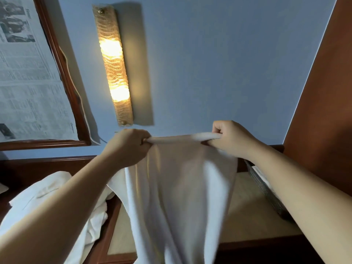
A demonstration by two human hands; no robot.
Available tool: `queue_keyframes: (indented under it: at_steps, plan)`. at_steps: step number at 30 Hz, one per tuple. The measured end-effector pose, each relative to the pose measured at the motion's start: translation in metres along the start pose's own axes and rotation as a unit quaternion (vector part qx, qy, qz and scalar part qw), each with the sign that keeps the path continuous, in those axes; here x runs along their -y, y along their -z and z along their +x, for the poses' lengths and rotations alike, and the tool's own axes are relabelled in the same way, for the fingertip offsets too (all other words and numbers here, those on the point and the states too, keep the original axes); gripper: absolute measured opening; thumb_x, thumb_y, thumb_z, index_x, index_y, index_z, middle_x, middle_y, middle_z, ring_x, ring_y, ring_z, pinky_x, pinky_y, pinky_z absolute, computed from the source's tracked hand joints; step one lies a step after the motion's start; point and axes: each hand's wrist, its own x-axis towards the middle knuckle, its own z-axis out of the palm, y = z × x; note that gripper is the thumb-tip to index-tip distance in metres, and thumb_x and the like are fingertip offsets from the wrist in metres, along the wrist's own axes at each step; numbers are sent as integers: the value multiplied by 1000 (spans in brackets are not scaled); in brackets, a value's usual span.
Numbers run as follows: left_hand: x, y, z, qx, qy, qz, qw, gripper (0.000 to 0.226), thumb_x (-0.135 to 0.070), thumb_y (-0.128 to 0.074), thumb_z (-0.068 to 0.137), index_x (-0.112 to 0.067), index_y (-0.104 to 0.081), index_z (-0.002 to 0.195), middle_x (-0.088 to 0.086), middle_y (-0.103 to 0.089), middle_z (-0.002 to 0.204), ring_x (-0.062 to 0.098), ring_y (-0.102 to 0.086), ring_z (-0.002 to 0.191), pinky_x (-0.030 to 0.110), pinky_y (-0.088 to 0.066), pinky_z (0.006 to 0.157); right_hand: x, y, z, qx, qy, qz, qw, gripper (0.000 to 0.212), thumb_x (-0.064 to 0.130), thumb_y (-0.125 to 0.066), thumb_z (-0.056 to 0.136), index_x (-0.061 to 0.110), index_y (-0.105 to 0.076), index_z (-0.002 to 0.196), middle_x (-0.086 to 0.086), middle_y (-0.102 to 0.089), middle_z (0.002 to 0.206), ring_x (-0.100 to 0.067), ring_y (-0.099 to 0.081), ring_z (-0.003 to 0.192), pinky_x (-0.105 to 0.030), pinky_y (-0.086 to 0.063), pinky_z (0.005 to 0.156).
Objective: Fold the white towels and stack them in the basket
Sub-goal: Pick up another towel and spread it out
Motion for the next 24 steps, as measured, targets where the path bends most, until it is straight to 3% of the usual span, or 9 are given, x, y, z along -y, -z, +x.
queue_keyframes:
  at_steps: [2, 3, 5, 7, 9, 14, 17, 21, 24]
  plan:
    - [-20, -15, -2, 27, -20, -19, 999, 12, -56, -68, 91, -45, -66, 96, -11, -56, 58, 16, -60, 72, 33, -43, 65, 6, -9, 1, 12, 15, -1, 1000, 45, 49, -80, 79, 16, -49, 72, 5, -50, 62, -16, -45, 61, -34, -31, 58]
    - [-34, -23, -3, 45, -31, -30, 998, 28, -65, -68, 88, -48, -64, 109, -12, -56, 57, 9, -57, 67, 32, -44, 65, 11, -13, 2, 20, 25, -3, 999, 43, 46, -78, 79, 17, -48, 71, 4, -50, 63, -17, -46, 62, -34, -31, 58]
    - [-58, -41, -2, 60, -52, -30, 996, 27, -66, -66, 88, -40, -63, 96, -12, -54, 57, 5, -52, 61, 32, -42, 60, 19, -20, 6, 43, 38, -18, 998, 37, 40, -77, 82, 18, -49, 71, 3, -53, 65, -19, -49, 64, -34, -32, 58]
    - [-69, -52, -1, 54, -61, -39, 996, 41, -53, -64, 96, -25, -53, 69, -6, -52, 57, 14, -49, 57, 33, -37, 55, 23, -21, 8, 69, 37, -38, 996, 30, 35, -77, 85, 19, -55, 73, 3, -60, 69, -20, -55, 68, -34, -36, 59]
    - [-62, -57, 2, 50, -32, -53, 997, 47, -43, -64, 98, -20, -47, 61, -1, -51, 57, 21, -47, 57, 37, -39, 56, 20, -16, 7, 109, 20, -46, 993, 28, 41, -80, 85, 20, -63, 77, 4, -64, 71, -16, -59, 69, -31, -38, 58]
    - [-31, -56, 4, 40, 40, -90, 994, 36, -34, -66, 95, -17, -57, 65, 2, -56, 61, 26, -55, 66, 42, -49, 63, -14, -2, -3, 183, -47, -6, 982, 40, 54, -80, 85, 18, -69, 72, 12, -58, 56, -6, -49, 53, -29, -35, 58]
    - [-26, -59, 5, 26, 63, -88, 994, 30, -33, -64, 95, -15, -63, 71, 3, -61, 66, 27, -59, 70, 43, -52, 65, -31, -2, -7, 197, -83, 31, 976, 37, 53, -82, 84, 17, -74, 79, 9, -68, 64, -6, -59, 59, -27, -42, 61]
    - [-26, -61, 7, 35, 115, -94, 988, 23, -33, -64, 97, -22, -72, 78, -3, -66, 71, 19, -61, 72, 36, -48, 63, -44, 0, -11, 237, -117, -29, 964, 38, 58, -77, 87, 20, -75, 80, 8, -71, 72, -11, -61, 69, -29, -45, 65]
    - [-32, -65, 9, 75, 189, -160, 966, 23, -29, -66, 97, -16, -75, 80, 0, -66, 71, 17, -59, 68, 29, -42, 58, -43, -4, -13, 228, -139, 41, 963, 41, 52, -71, 94, 19, -69, 70, 7, -67, 66, -12, -58, 66, -31, -42, 66]
